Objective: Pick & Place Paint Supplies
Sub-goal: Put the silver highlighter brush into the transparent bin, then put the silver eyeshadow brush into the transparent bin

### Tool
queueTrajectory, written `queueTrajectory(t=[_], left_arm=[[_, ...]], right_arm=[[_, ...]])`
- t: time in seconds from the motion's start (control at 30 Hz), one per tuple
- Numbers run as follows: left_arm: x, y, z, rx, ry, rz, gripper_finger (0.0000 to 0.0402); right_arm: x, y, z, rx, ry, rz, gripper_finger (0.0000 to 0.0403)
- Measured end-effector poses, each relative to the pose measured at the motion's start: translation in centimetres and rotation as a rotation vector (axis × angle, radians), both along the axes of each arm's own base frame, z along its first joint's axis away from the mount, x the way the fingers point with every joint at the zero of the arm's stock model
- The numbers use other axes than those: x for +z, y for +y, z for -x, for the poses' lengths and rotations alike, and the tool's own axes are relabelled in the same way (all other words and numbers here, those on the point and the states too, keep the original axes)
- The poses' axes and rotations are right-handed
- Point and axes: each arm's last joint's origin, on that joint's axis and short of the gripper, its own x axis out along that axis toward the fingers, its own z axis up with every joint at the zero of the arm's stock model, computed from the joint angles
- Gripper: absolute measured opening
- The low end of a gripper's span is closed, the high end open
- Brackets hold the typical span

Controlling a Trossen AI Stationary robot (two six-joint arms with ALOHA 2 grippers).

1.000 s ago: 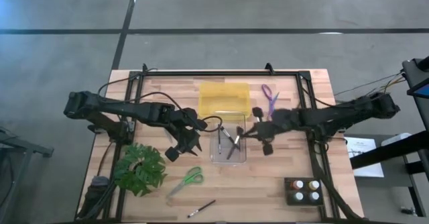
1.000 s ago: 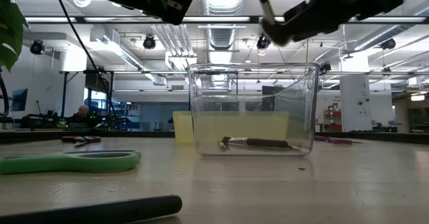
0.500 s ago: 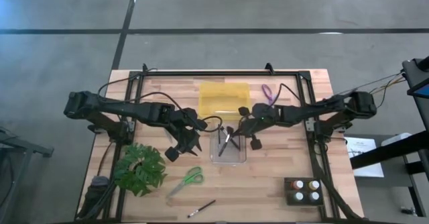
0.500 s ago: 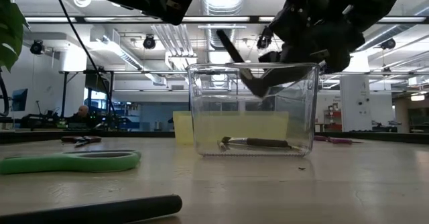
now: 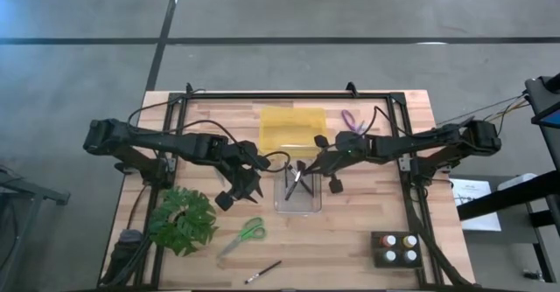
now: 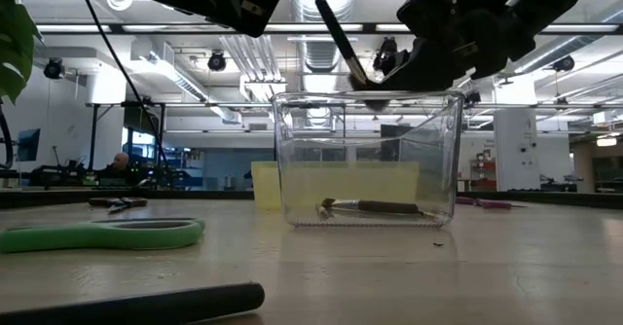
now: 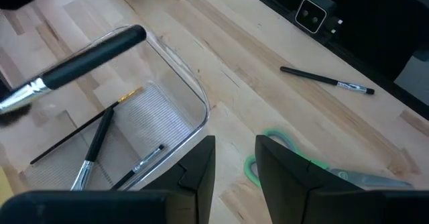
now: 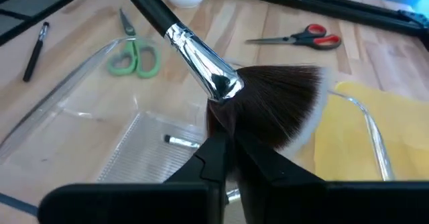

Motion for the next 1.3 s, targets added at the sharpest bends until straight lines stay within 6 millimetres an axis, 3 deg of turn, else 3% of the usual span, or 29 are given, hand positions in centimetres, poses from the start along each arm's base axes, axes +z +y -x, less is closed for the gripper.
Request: queueTrajectory(t=[0.33,0.5,0.8,0.9,1.1,1.3], left_arm=[[0.0,0.0,0.0,0.0,0.0,0.0,0.0115],[0.0,0.0,0.0,0.005,0.01,0.004,0.0115],[-0.1,0.0,0.1,0.017,0.036,0.025,0.0115],[0.1,-0.3,0.0,0.013,0.041,0.106,0.0115],[1.2,-1.8,-0.7,0.003,-0.003,0.272,0.0115],[1.2,-3.4,-0.4,0.068,0.107,0.367,0.0115]], right_arm=[[-0.3,0.0,0.2,-0.019,0.047,-0.019,0.0133],[0.1,0.0,0.3,-0.037,0.026,-0.008,0.0171],[2.7,1.6,1.4,0.002,-0.07,-0.052,0.018],[3.4,2.5,1.8,0.032,-0.099,-0.064,0.018],[4.1,3.8,2.3,0.08,-0.121,-0.081,0.018],[4.0,4.3,2.3,0.074,-0.11,-0.081,0.018]])
